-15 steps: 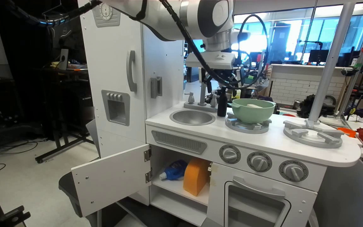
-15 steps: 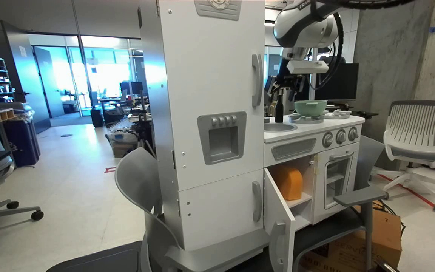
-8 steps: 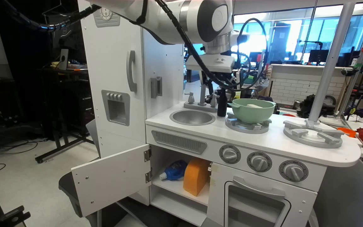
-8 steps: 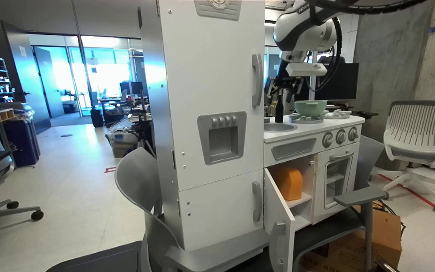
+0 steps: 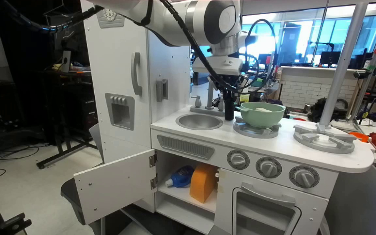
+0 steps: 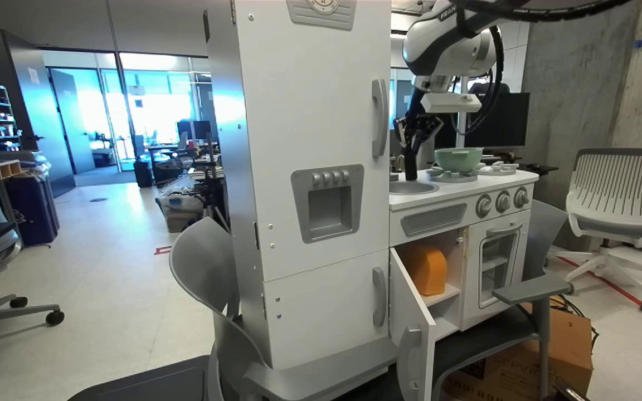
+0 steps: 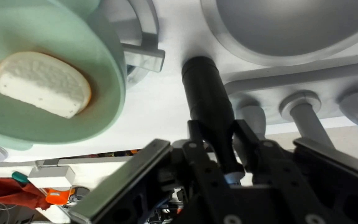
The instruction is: Put the orange object inside the cupboard
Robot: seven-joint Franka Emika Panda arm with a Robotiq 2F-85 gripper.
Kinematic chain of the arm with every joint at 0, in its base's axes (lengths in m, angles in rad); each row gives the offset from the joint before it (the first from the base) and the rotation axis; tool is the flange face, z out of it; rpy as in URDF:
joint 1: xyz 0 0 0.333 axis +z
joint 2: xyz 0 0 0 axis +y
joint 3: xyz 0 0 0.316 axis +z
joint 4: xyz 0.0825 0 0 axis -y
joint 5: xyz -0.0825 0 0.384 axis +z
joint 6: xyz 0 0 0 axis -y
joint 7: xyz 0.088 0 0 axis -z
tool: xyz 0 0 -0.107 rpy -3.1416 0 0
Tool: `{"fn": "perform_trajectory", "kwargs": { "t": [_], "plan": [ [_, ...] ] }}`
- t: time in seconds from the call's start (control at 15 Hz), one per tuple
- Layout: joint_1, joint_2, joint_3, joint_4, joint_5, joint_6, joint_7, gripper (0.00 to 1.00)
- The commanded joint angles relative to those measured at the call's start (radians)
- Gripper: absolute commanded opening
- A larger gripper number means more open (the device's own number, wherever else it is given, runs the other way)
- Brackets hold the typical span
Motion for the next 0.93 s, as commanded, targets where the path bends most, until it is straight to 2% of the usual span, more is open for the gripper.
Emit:
{"fn": "perform_trajectory", "kwargs": {
  "t": [0.0,0.4,0.73,0.8,0.87],
  "plan": [
    [-0.004,0.024,0.010,0.049,0.009,0.006,-0.020,0.08],
    [-0.031,-0.027,0.004,0.040,0.009,-0.082,-0.025,0.08],
    [-0.074,-0.064,0.022,0.037,0.020,-0.159,-0.092,0.08],
    [-0.066,-0.016,0.001,0.143,0.052,-0.207,-0.111,0.08],
    [-0.066,-0.018,0.007,0.155,0.061,-0.215,-0.120,0.08]
  ]
}}
